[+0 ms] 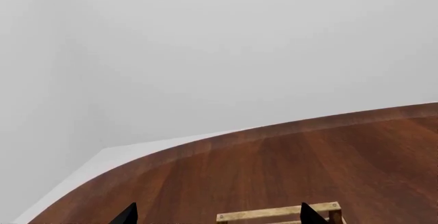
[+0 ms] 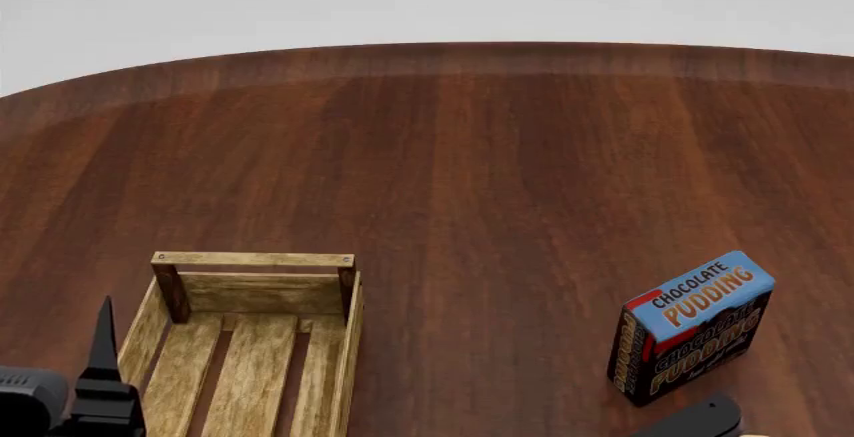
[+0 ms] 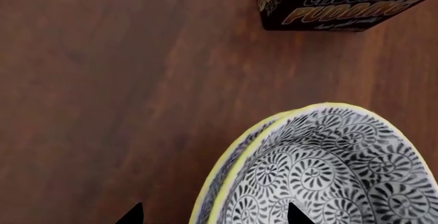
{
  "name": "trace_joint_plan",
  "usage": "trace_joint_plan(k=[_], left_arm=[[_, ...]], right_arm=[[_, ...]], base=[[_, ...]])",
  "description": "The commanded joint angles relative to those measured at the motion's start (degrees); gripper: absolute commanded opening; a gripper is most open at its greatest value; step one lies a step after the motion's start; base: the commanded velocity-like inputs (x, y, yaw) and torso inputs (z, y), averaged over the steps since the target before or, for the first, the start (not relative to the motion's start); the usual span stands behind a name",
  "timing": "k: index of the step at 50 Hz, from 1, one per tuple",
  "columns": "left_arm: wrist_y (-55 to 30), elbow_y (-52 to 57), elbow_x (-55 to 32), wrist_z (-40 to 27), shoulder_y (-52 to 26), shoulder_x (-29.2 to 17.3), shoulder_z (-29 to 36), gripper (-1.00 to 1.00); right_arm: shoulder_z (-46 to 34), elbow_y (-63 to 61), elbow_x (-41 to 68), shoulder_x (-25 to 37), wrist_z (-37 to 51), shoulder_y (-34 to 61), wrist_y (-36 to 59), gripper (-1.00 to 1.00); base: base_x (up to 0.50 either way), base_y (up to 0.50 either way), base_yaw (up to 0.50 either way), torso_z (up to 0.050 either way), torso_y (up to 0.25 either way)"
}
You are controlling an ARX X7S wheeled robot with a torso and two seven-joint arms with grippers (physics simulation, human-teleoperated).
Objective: Stack the left bowl on the right bowl and place them in the tray.
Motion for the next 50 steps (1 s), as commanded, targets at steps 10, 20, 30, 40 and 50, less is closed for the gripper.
trace_joint_plan(k=[10, 20, 30, 40, 50], left_arm=[[1.2, -0.4, -0.3, -0.2, 0.9, -0.2, -0.2, 1.00], [1.7, -0.5, -0.3, -0.3, 1.1, -0.3, -0.1, 1.00], [2.1, -0.6, -0.6, -0.4, 1.2, -0.4, -0.3, 1.00], [1.2, 0.7, -1.4, -0.6, 0.8, -0.5, -0.8, 1.00], [1.0, 1.6, -2.3, -0.7, 0.9, -0.8, -1.8, 1.00]], right_arm=[[-1.7, 2.8, -1.7, -1.5, -1.0, 0.0, -0.2, 1.00], [-2.0, 3.6, -2.1, -1.8, -1.5, 0.0, -0.5, 1.00], [-2.1, 2.6, -1.6, -1.8, -0.8, -0.3, -0.3, -1.00], [-1.9, -0.9, 0.3, -1.2, 1.5, -0.2, 1.7, -1.00], [2.4, -12.8, 10.2, 1.6, 11.8, 2.1, 7.9, -1.00]], base=[[0.00, 0.00, 0.00, 0.000, 0.000], [0.00, 0.00, 0.00, 0.000, 0.000], [0.00, 0.00, 0.00, 0.000, 0.000], [0.00, 0.00, 0.00, 0.000, 0.000], [0.00, 0.00, 0.00, 0.000, 0.000]])
